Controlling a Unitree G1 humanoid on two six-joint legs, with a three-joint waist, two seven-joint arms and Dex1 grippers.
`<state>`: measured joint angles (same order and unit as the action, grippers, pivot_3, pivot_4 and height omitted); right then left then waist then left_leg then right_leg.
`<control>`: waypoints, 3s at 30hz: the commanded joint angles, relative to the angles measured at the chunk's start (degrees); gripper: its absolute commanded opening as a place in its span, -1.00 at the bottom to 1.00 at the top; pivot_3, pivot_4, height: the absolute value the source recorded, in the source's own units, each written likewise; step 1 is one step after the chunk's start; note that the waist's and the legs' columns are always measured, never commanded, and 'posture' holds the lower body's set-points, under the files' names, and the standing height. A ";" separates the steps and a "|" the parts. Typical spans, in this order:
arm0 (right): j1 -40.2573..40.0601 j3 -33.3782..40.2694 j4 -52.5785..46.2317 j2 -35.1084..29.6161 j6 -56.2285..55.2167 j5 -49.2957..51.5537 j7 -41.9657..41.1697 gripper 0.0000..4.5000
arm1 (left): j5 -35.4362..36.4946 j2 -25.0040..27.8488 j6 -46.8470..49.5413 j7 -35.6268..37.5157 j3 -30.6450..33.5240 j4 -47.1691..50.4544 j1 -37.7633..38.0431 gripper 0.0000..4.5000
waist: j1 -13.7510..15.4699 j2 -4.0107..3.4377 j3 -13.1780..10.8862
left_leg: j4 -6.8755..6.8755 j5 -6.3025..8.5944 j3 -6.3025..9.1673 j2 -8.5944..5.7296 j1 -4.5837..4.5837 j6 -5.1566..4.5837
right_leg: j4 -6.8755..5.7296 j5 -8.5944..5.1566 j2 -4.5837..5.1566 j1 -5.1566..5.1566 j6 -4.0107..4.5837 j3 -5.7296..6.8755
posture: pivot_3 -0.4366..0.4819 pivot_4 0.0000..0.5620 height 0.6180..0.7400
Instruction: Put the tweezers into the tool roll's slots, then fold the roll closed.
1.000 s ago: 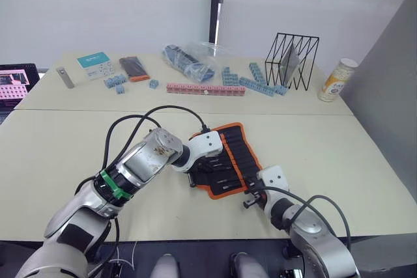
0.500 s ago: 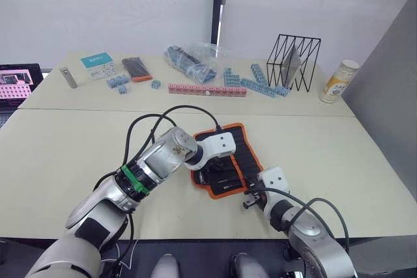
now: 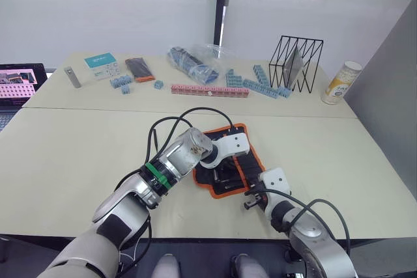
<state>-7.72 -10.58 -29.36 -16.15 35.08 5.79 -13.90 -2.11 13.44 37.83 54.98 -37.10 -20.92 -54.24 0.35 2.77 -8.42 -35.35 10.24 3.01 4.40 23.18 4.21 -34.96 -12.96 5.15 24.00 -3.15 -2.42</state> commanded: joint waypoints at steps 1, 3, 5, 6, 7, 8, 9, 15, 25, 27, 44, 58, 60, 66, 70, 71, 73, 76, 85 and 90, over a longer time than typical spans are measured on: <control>-3.41 -2.92 3.82 -0.22 4.79 0.34 -1.11 -1.00 | -2.13 -2.01 -1.64 -1.62 0.40 -2.44 -0.98 -1.00 | 0.23 0.00 0.00 | -0.02 -0.05 0.00 -0.01 0.00 -0.07 | 0.01 0.00 0.01 -0.01 0.00 0.00 | -0.05 -0.47 0.69; -3.51 -2.81 3.63 -0.23 4.92 0.32 -1.11 -1.00 | -2.63 -1.63 -1.65 -1.08 0.63 -1.80 -0.73 -1.00 | 0.20 0.00 0.00 | -0.10 0.02 -0.01 -0.02 0.00 0.03 | 0.04 0.00 0.03 -0.03 0.00 0.00 | -0.05 -0.47 0.69; -3.58 -2.65 3.54 -0.25 4.98 0.31 -1.07 -1.00 | -3.13 -0.62 -1.26 -0.60 0.95 -0.31 -0.36 -1.00 | 0.14 -0.01 0.00 | -0.18 0.08 -0.01 -0.01 0.02 0.13 | 0.02 0.00 0.03 -0.03 -0.01 0.00 | -0.05 -0.47 0.69; -3.59 -2.61 3.56 -0.24 4.99 0.29 -1.04 -1.00 | -3.11 -0.09 -0.72 -0.33 1.35 0.64 -0.14 -0.81 | 0.07 -0.02 -0.01 | -0.23 0.08 -0.01 -0.01 0.04 0.13 | -0.01 0.00 0.03 -0.01 -0.01 0.00 | -0.05 -0.47 0.69; -3.63 -2.59 3.65 -0.22 4.94 0.25 -1.00 -1.00 | -3.09 0.61 -0.08 -0.14 1.81 1.90 0.11 -0.61 | -0.03 -0.04 -0.01 | -0.29 0.08 -0.01 -0.01 0.07 0.13 | -0.04 0.00 0.02 0.01 -0.01 0.00 | -0.05 -0.47 0.69; -3.64 -2.58 3.72 -0.21 4.89 0.22 -0.98 -1.00 | -3.04 1.24 0.46 0.17 2.11 3.03 0.33 -0.47 | -0.16 -0.04 -0.02 | -0.32 0.08 -0.01 -0.01 0.08 0.13 | -0.06 0.00 0.03 0.02 -0.01 0.00 | -0.05 -0.47 0.69; -3.51 -2.52 3.93 -0.13 4.83 0.19 -0.90 -1.00 | -2.67 2.44 1.60 0.74 2.76 5.41 0.72 -0.32 | -0.33 -0.05 -0.02 | -0.32 0.08 -0.01 -0.01 0.11 0.12 | -0.07 0.00 0.02 0.04 -0.01 0.00 | -0.05 -0.47 0.69; -2.41 -2.01 5.08 0.04 4.42 -0.14 -0.94 -1.00 | 1.27 9.65 9.33 4.15 7.89 20.63 3.54 0.55 | -1.54 -0.18 -0.10 | -0.29 -0.14 0.00 0.01 0.17 -0.24 | -0.21 0.01 -0.01 0.14 -0.01 -0.03 | -0.05 -0.47 0.69; -0.04 -0.17 4.47 -0.99 -0.34 -0.47 -2.48 -1.00 | 10.54 17.87 12.01 -0.01 27.86 31.38 13.64 0.99 | -1.56 -0.24 -0.15 | -0.28 -0.12 -0.01 0.02 0.09 -0.25 | -0.20 0.01 0.00 0.15 -0.01 -0.04 | -0.05 -0.47 0.69; 0.47 0.13 3.86 -1.08 -0.70 -0.40 -2.76 -1.00 | 11.00 18.61 8.12 -2.44 32.48 30.75 18.23 0.99 | -1.68 -0.26 -0.16 | -0.28 -0.12 -0.02 0.02 0.08 -0.26 | -0.20 0.01 0.00 0.15 -0.01 -0.04 | -0.05 -0.47 0.69; 2.56 3.04 2.20 -2.84 -1.20 0.34 -5.16 -1.00 | 19.41 12.27 6.36 -19.76 57.86 59.49 63.74 0.99 | -1.03 -0.30 -0.33 | -0.24 0.12 -0.11 0.05 0.22 0.13 | -0.10 0.01 0.07 0.26 0.01 -0.04 | -0.05 -0.47 0.69; 3.51 1.04 6.60 -4.05 2.87 0.06 -7.10 -1.00 | 18.47 6.42 1.88 -30.45 57.16 60.68 72.37 0.99 | -1.50 -0.33 -0.39 | -0.51 0.29 -0.10 0.04 0.12 0.38 | 0.14 0.00 0.13 0.32 0.02 -0.03 | -0.05 -0.47 0.69; 3.64 0.89 6.84 -3.91 3.62 0.18 -7.24 -1.00 | 18.22 6.28 0.59 -30.77 56.75 59.79 72.58 0.99 | -1.50 -0.33 -0.39 | -0.50 0.30 -0.10 0.04 0.10 0.39 | 0.13 0.00 0.13 0.32 0.03 -0.02 | -0.05 -0.47 0.69; 3.60 0.62 7.12 -3.76 6.80 0.68 -7.43 -1.00 | 16.21 6.35 -2.90 -33.05 54.23 54.51 70.36 0.99 | -1.41 -0.26 -0.34 | -0.51 0.31 -0.09 0.04 0.10 0.40 | 0.16 0.00 0.13 0.31 0.03 -0.02 | -0.05 -0.47 0.69; 3.39 0.62 7.56 -3.81 8.42 0.83 -7.17 -1.00 | 15.19 5.34 -4.78 -35.84 52.65 49.88 65.63 0.99 | -1.24 -0.14 -0.26 | -0.52 0.32 -0.08 0.04 0.10 0.40 | 0.24 0.00 0.14 0.27 0.03 0.01 | -0.05 -0.47 0.69; 3.39 0.58 7.62 -3.78 8.48 0.84 -7.14 -1.00 | 14.87 5.13 -4.99 -36.38 52.17 48.71 64.51 0.99 | -1.24 -0.11 -0.24 | -0.52 0.32 -0.08 0.04 0.11 0.40 | 0.27 0.00 0.14 0.27 0.03 0.01 | -0.05 -0.47 0.69; 3.39 0.39 7.68 -3.68 8.42 0.86 -7.03 -1.00 | 14.04 4.98 -5.71 -37.15 50.98 46.25 62.24 0.99 | -1.31 -0.04 -0.20 | -0.51 0.32 -0.10 0.04 0.10 0.40 | 0.30 0.00 0.14 0.24 0.02 0.01 | -0.05 -0.47 0.69; 3.21 0.14 7.69 -3.59 8.30 0.87 -6.81 -1.00 | 13.82 4.57 -5.60 -38.23 50.01 44.41 59.86 0.99 | -1.29 -0.03 -0.19 | -0.46 0.32 -0.10 0.04 0.09 0.40 | 0.29 0.00 0.12 0.23 0.02 0.01 | -0.05 -0.47 0.69; 3.21 -0.19 7.25 -3.16 7.75 0.90 -6.34 -1.00 | 9.52 1.74 -0.06 -44.64 43.21 37.17 47.70 0.99 | -1.08 0.04 -0.14 | -0.46 0.32 -0.09 0.03 0.02 0.40 | 0.22 0.01 0.10 0.17 0.02 0.02 | -0.05 -0.47 0.69; 3.11 -0.13 6.55 -3.12 7.88 0.99 -6.16 -1.00 | 6.73 0.03 2.76 -49.41 42.38 31.77 42.00 0.99 | -1.10 0.15 -0.02 | -0.46 0.31 -0.09 0.02 0.01 0.39 | 0.17 0.01 0.10 0.15 0.01 0.02 | -0.05 -0.47 0.69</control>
<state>-2.41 -8.57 -26.46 -18.99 38.79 6.91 -19.84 5.93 13.68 39.70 7.28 5.53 12.29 -11.34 -0.75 2.91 -8.44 -35.80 10.55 2.92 4.43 23.19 4.60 -34.81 -12.95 5.24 24.15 -3.15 -2.40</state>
